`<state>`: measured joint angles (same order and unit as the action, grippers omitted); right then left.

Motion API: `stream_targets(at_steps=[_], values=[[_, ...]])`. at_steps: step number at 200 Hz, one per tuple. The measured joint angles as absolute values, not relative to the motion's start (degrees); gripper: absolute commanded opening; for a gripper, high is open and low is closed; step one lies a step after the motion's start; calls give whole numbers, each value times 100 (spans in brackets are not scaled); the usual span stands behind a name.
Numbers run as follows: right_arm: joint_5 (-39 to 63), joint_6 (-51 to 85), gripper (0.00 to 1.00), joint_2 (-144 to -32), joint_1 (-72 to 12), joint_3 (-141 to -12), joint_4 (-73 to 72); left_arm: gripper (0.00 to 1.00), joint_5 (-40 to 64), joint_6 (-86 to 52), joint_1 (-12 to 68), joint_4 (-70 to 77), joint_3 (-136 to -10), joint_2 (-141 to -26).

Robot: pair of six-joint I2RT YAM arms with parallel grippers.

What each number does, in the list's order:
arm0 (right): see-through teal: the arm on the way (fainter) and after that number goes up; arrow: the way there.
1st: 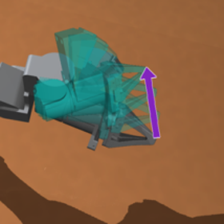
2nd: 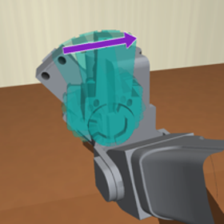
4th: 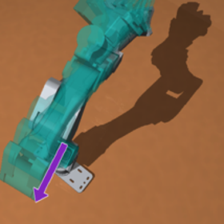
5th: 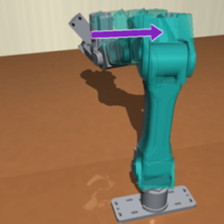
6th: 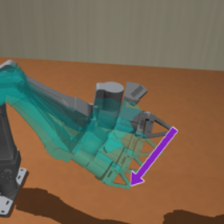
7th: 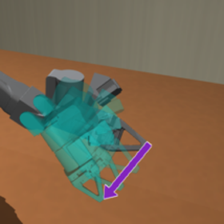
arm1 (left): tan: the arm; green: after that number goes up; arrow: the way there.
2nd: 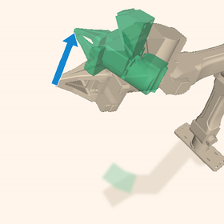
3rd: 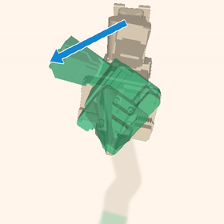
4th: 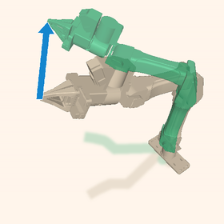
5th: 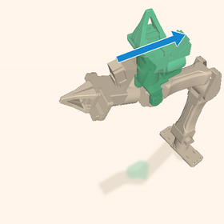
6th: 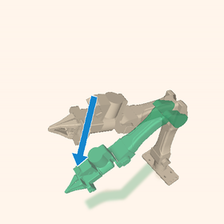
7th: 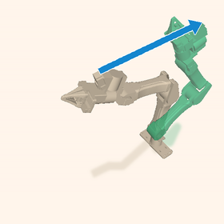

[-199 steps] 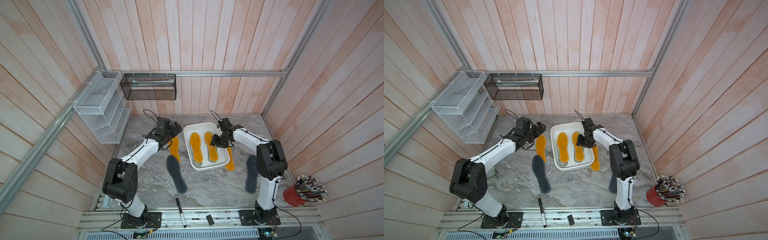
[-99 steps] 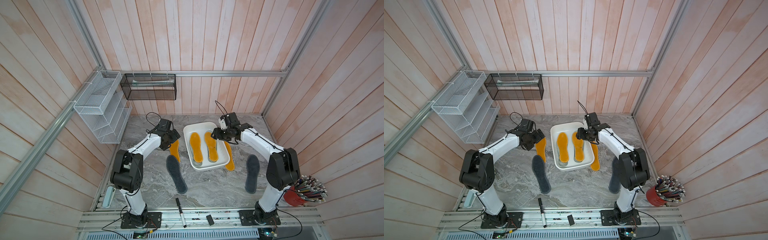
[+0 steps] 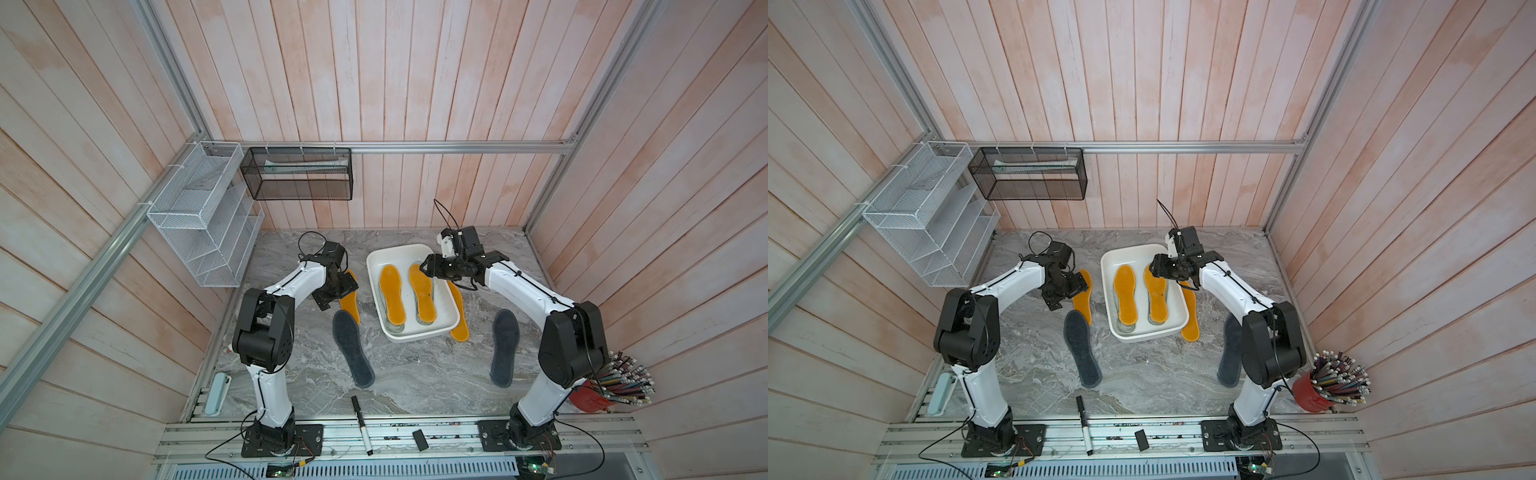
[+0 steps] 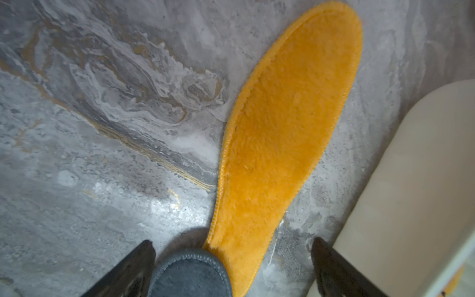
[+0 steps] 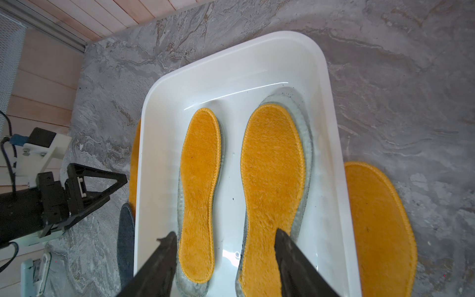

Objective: Put the insoles into the storage box
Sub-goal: Pick up the insole from the center of the board.

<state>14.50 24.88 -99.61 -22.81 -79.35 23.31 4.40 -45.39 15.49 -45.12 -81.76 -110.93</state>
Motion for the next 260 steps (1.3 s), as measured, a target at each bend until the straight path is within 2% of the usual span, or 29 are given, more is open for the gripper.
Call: stream_targets(at_steps=[76,133,260], values=[[1485,2486,62,-9961,-2281,-7876,2226,83,401,-4029,1485,-4836,-8696,-11618],[1485,2471,62,-9961,-2279,-7876,2228,82,403,-3962,1450,-4888,-8764,-11646],[1509,2399,62,-9961,-2193,-7780,2206,73,401,-4003,1450,-4873,-8783,-11909]])
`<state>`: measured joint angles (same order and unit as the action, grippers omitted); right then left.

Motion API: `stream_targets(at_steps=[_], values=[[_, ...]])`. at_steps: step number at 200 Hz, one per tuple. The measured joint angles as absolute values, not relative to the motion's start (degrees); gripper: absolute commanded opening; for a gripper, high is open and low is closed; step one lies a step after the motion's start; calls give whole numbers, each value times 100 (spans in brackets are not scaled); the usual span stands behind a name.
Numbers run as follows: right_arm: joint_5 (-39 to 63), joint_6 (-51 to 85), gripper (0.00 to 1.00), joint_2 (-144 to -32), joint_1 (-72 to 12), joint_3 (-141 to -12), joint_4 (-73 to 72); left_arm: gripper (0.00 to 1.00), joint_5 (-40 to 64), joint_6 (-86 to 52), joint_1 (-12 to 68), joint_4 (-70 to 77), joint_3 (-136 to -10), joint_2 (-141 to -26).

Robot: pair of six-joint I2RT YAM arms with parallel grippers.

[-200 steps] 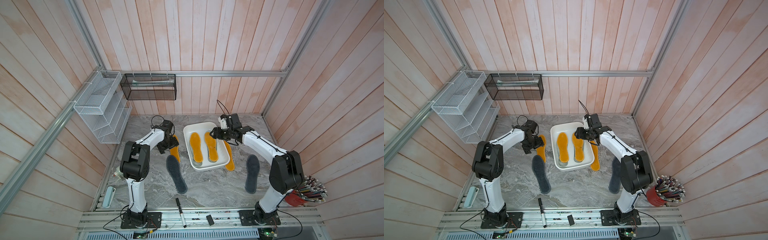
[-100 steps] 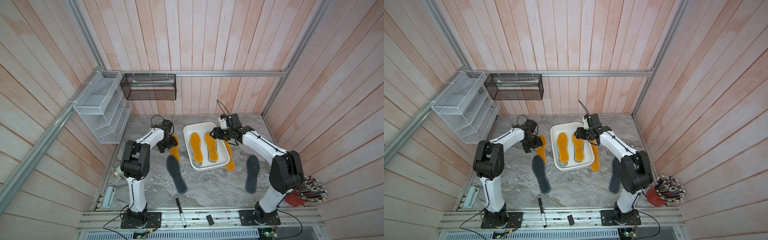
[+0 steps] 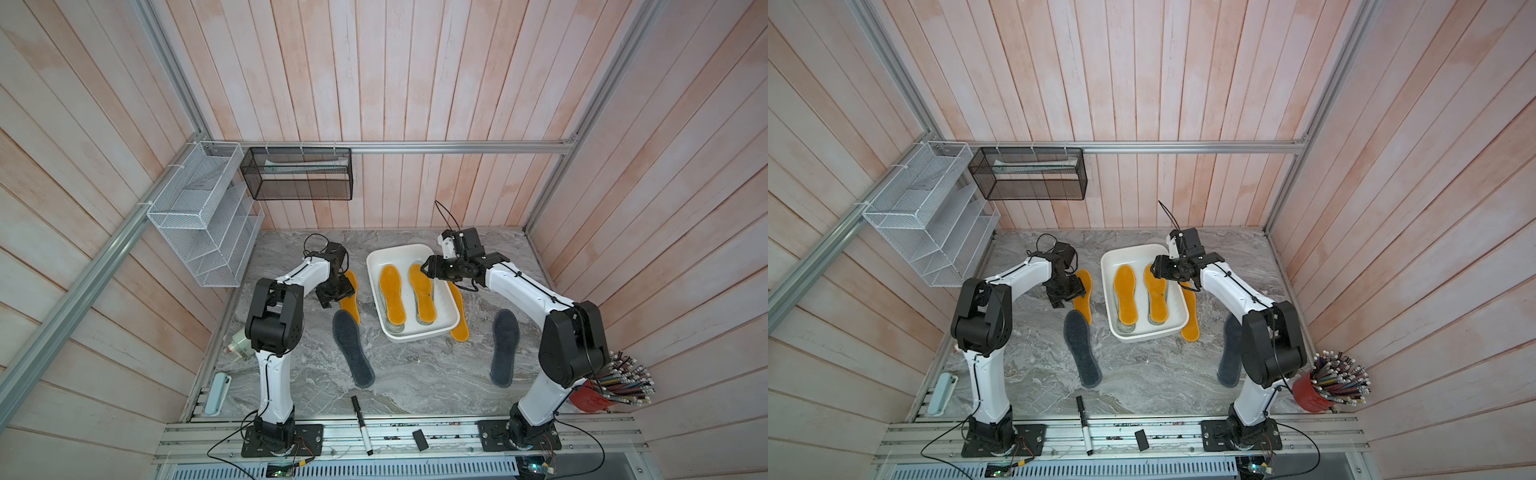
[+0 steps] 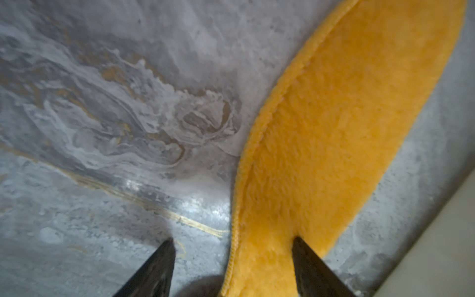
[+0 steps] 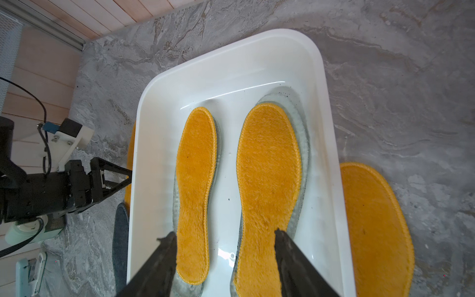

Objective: Put the insoles into the storage box
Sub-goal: Pick up the insole from the center of the board.

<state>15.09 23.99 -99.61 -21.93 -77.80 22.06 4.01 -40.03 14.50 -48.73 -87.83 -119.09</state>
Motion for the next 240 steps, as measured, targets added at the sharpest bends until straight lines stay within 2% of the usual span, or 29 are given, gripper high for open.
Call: stream_targets(at_steps=[91,149,240], values=[[1614,2399,62,-9961,-2132,-7719,2137,64,58,-3712,1452,-5349,-9494,-12385],[1658,2403,62,-9961,-2123,-7706,2097,50,-73,-3529,1452,-5452,-9642,-12492],[1658,2425,62,-9961,-2123,-7706,2073,36,-69,-3516,1452,-5323,-9616,-12495]])
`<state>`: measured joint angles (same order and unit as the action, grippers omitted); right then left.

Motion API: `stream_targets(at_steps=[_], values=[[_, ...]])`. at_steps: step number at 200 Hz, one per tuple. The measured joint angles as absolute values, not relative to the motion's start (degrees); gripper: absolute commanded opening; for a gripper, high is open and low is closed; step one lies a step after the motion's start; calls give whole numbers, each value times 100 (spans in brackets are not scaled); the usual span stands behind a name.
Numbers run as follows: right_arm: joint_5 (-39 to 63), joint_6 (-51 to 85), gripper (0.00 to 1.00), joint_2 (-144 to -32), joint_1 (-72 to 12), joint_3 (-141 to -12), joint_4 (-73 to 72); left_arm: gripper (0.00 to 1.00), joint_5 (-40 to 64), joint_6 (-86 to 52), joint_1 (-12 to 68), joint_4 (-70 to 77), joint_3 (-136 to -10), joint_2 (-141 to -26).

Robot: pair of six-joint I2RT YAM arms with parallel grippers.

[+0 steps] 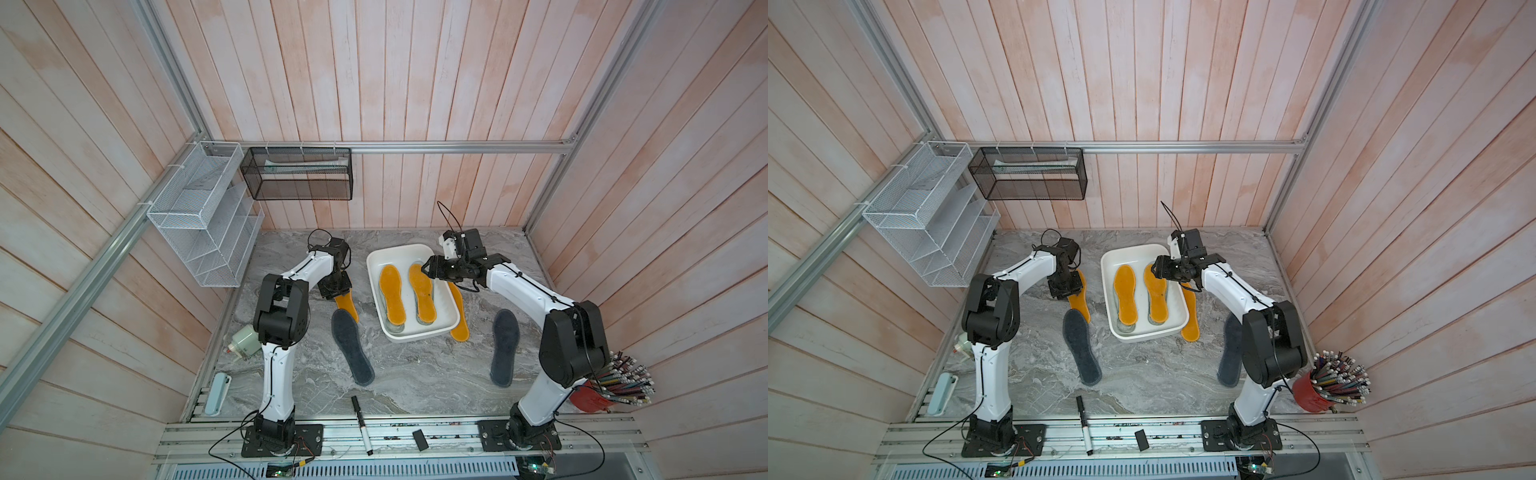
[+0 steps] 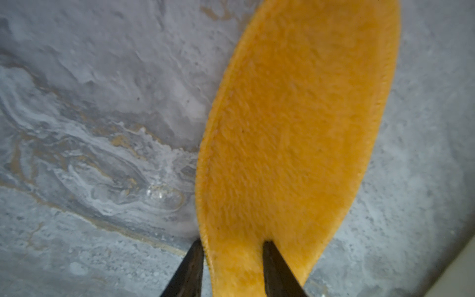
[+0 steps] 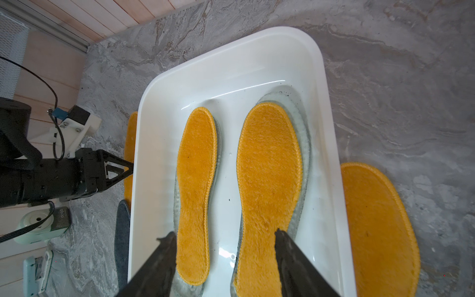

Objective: Put the insoles into the storage box
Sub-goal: Pick up the insole from the center of the board.

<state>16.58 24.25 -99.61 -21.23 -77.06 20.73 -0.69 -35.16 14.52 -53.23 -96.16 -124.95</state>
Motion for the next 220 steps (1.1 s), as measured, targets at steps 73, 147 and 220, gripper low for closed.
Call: stream_targets(at_steps=[73,147,220], values=[[1658,2421,62,-9961,-2121,-7706,2075,25,-47,-3548,1452,-5253,-9609,-12495],[1658,2397,62,-9961,-2112,-7706,2075,14,21,-3708,1435,-4958,-9448,-12403],[1658,2390,63,-9961,-2080,-7706,2075,4,-54,-3774,1413,-4383,-9253,-12278]])
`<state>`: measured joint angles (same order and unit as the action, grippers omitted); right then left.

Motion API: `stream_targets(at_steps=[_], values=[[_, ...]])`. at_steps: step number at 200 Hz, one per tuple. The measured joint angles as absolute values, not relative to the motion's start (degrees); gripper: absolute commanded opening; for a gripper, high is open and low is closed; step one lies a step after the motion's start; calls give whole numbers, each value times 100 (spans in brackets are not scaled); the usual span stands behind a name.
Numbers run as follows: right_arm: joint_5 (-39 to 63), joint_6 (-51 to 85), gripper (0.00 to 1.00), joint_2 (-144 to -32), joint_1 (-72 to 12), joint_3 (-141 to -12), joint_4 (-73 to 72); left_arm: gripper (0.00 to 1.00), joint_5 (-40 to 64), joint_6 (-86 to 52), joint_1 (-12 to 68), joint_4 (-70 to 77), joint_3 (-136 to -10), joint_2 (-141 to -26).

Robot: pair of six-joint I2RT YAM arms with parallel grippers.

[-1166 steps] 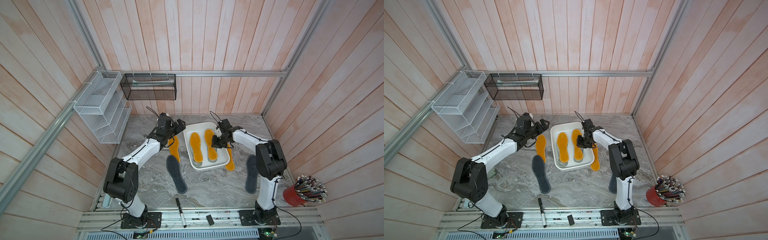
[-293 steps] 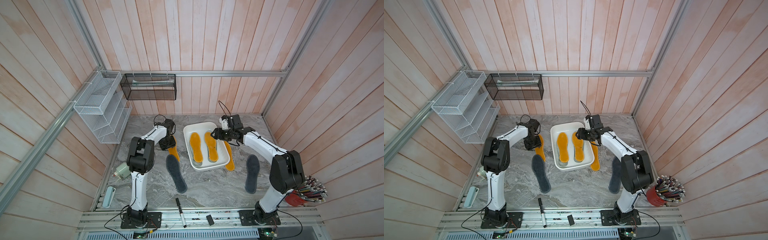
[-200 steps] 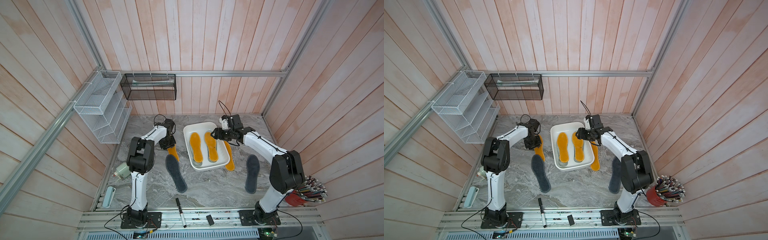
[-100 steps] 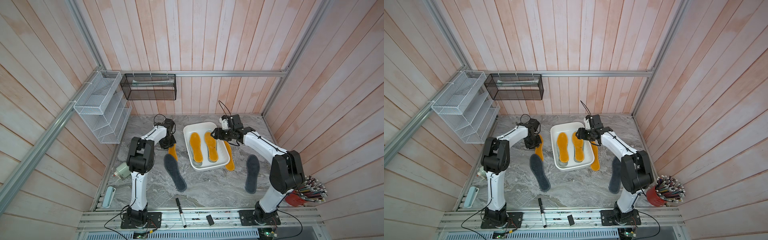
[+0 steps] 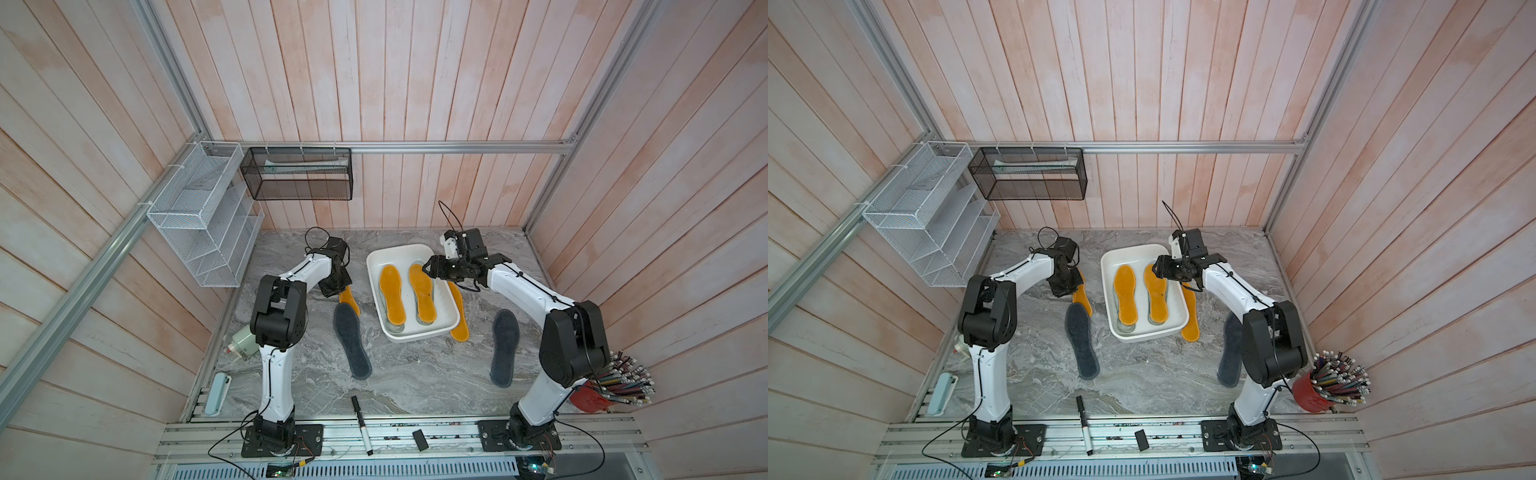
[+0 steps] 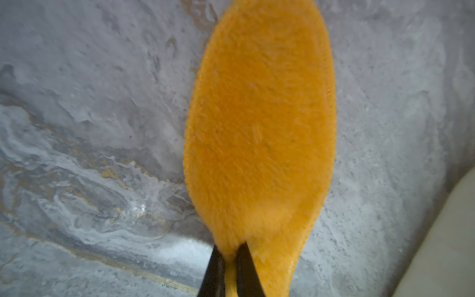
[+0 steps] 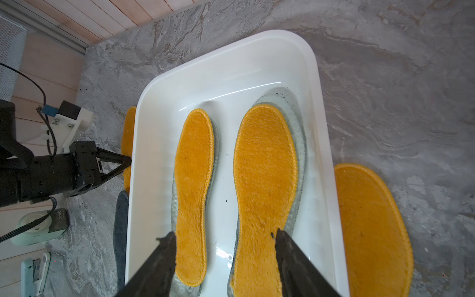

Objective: Put the insoles into the storage box
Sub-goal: Pick up the insole from the center of the board.

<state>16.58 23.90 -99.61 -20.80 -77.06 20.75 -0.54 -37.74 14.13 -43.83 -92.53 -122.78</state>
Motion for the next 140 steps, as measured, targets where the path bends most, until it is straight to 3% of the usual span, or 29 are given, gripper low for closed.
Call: stream_targets(at_steps=[20,140], values=[[1658,2383,62,-9961,-2080,-7706,2075,0,-167,-3747,1409,-4235,-9233,-12221],[1656,2383,63,-9885,-2058,-7605,2060,0,-1059,-3487,1398,-3107,-8453,-10884]])
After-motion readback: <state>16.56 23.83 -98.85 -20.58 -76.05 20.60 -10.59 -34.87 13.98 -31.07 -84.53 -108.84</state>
